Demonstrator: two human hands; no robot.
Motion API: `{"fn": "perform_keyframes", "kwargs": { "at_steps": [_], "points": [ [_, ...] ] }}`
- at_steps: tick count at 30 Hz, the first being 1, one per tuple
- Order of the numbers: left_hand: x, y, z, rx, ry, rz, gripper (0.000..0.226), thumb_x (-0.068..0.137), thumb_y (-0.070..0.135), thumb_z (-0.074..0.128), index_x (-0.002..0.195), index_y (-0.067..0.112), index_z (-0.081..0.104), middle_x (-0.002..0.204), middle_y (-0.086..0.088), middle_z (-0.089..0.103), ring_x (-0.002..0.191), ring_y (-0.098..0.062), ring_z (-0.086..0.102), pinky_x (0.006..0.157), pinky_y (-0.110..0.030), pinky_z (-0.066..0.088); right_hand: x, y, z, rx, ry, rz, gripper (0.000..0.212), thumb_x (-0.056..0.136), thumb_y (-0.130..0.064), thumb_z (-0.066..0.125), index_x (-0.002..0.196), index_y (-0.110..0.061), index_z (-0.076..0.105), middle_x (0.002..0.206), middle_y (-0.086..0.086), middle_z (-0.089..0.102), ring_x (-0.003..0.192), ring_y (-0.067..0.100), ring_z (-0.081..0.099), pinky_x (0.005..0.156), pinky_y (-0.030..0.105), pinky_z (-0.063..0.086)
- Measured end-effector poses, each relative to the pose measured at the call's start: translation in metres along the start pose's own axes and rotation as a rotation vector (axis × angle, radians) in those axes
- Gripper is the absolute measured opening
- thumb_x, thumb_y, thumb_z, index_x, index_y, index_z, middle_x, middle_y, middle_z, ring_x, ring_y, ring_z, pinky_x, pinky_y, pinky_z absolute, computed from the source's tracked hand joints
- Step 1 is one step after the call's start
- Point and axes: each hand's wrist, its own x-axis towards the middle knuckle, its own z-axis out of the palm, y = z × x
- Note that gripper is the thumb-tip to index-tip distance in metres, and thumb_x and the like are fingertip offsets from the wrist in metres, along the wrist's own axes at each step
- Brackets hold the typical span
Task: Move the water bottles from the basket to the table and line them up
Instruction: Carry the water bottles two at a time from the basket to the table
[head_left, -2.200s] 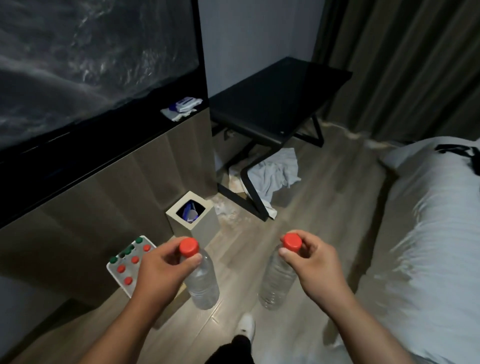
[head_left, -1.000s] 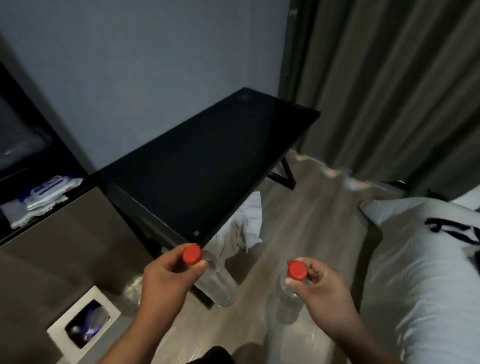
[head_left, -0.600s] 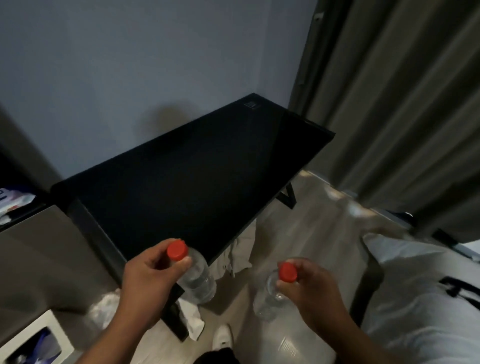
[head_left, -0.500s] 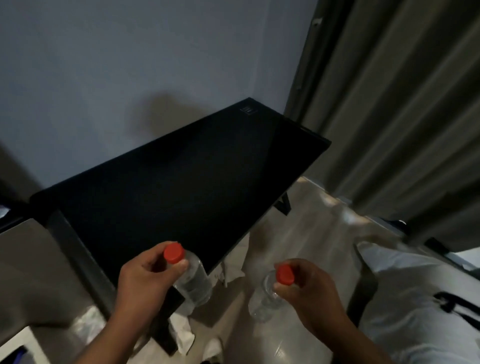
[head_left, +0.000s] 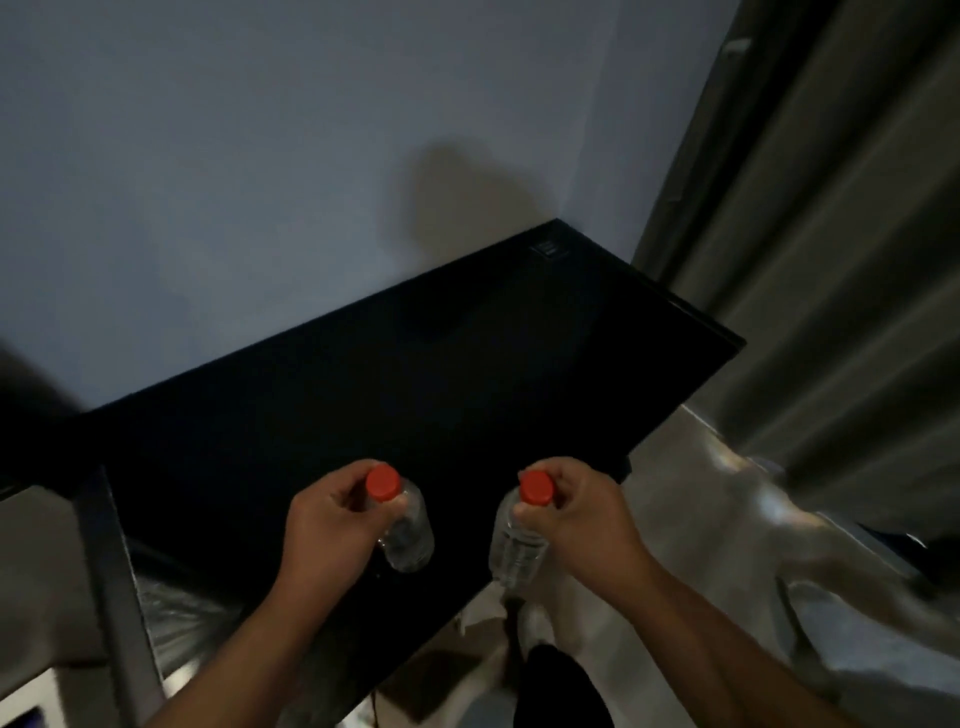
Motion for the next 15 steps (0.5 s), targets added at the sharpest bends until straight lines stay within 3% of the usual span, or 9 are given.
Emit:
{"fn": "perform_keyframes", "kwargs": {
  "at_steps": [3, 6, 9, 15],
  "points": [
    [0.018, 0.003, 0.019, 0.033, 0.103, -0.011, 0.033, 0.072, 0.004, 0.079, 0.078, 0.036, 0.072, 0.081, 0.001, 0.073, 0.076, -0.017, 0.071, 0.069, -0.033, 0.059, 0.055, -0.003, -0.003, -0.046, -0.113, -0.086, 0.032, 0.072, -0.010, 0.079, 0.090, -0.032, 0.065, 0.089, -0.010, 0.069, 0.084, -0.003, 0.064, 0.072, 0.017, 0.050],
    [0.030, 0.011, 0.038, 0.073, 0.200, -0.024, 0.031, 0.073, 0.005, 0.079, 0.079, 0.034, 0.071, 0.080, 0.004, 0.073, 0.071, -0.010, 0.069, 0.060, -0.017, 0.054, 0.100, 0.000, -0.008, -0.073, -0.207, -0.147, 0.036, 0.070, -0.008, 0.079, 0.088, -0.035, 0.064, 0.090, -0.010, 0.068, 0.086, 0.000, 0.065, 0.077, 0.018, 0.051],
    [0.038, 0.015, 0.054, 0.103, 0.324, -0.074, 0.034, 0.071, 0.006, 0.080, 0.081, 0.037, 0.068, 0.081, 0.006, 0.072, 0.068, -0.006, 0.067, 0.057, -0.012, 0.050, 0.133, 0.003, -0.016, -0.099, -0.292, -0.171, 0.037, 0.069, -0.006, 0.079, 0.088, -0.034, 0.064, 0.093, -0.010, 0.069, 0.089, 0.003, 0.065, 0.081, 0.020, 0.051],
    [0.042, 0.010, 0.079, 0.073, 0.461, -0.143, 0.035, 0.070, 0.002, 0.080, 0.089, 0.030, 0.070, 0.088, 0.007, 0.073, 0.077, -0.004, 0.068, 0.072, -0.019, 0.054, 0.178, 0.005, -0.027, -0.237, -0.514, -0.265, 0.040, 0.073, -0.014, 0.080, 0.100, -0.036, 0.061, 0.097, -0.023, 0.061, 0.090, -0.013, 0.056, 0.070, 0.005, 0.042]
  ]
}}
